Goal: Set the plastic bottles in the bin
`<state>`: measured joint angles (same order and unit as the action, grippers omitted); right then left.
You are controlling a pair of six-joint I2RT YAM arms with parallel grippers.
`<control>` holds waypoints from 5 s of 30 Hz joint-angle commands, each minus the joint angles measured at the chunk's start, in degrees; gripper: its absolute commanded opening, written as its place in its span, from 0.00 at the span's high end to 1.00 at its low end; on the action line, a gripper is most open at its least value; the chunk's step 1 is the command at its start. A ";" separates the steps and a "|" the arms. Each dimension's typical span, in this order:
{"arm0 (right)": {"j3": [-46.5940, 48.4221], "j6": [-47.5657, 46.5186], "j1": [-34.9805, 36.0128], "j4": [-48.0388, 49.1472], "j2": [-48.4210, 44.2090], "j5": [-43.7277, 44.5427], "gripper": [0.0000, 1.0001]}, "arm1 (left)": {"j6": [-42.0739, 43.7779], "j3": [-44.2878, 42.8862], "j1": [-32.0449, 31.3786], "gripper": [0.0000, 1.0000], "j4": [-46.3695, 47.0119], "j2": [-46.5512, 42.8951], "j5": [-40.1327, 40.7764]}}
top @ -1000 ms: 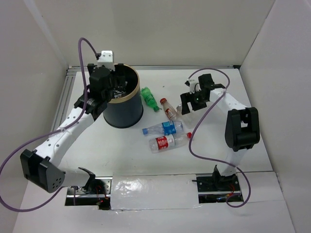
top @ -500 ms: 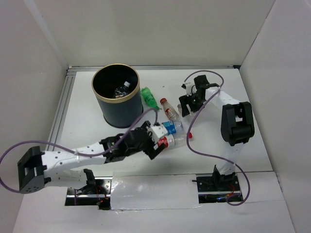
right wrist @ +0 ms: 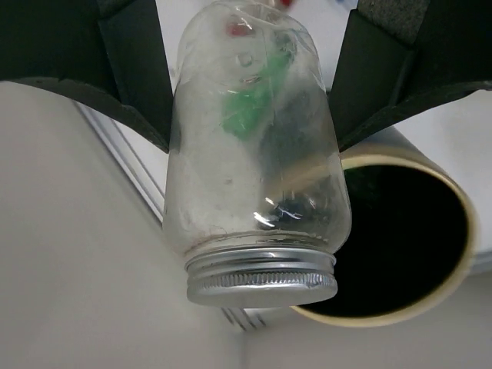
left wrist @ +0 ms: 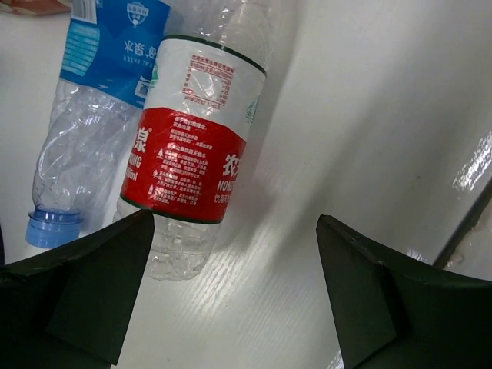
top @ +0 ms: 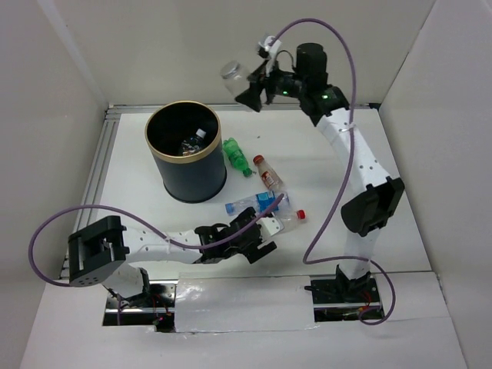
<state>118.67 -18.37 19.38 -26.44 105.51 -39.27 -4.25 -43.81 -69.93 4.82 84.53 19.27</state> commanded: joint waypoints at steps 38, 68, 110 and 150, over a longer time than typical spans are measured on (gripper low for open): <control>-31.65 -9.20 -22.88 -5.90 -19.11 -7.93 0.00 | -3.13 -12.87 -0.82 1.00 -5.59 -1.62 4.73; -51.16 -50.35 10.94 -10.66 -15.26 4.54 0.01 | -7.27 -24.92 45.06 0.00 -10.88 -19.56 17.03; 5.59 -5.29 19.12 21.04 6.15 -2.83 0.96 | -41.63 18.76 14.04 0.00 -9.13 -39.98 5.60; -25.76 2.90 1.81 -9.96 16.03 25.99 0.16 | -40.83 6.46 4.36 0.00 -10.00 -21.87 14.75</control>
<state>95.02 -15.18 20.97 -36.40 120.27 -14.96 -45.01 -35.03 -65.12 -4.34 62.08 30.48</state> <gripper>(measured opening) 0.867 0.995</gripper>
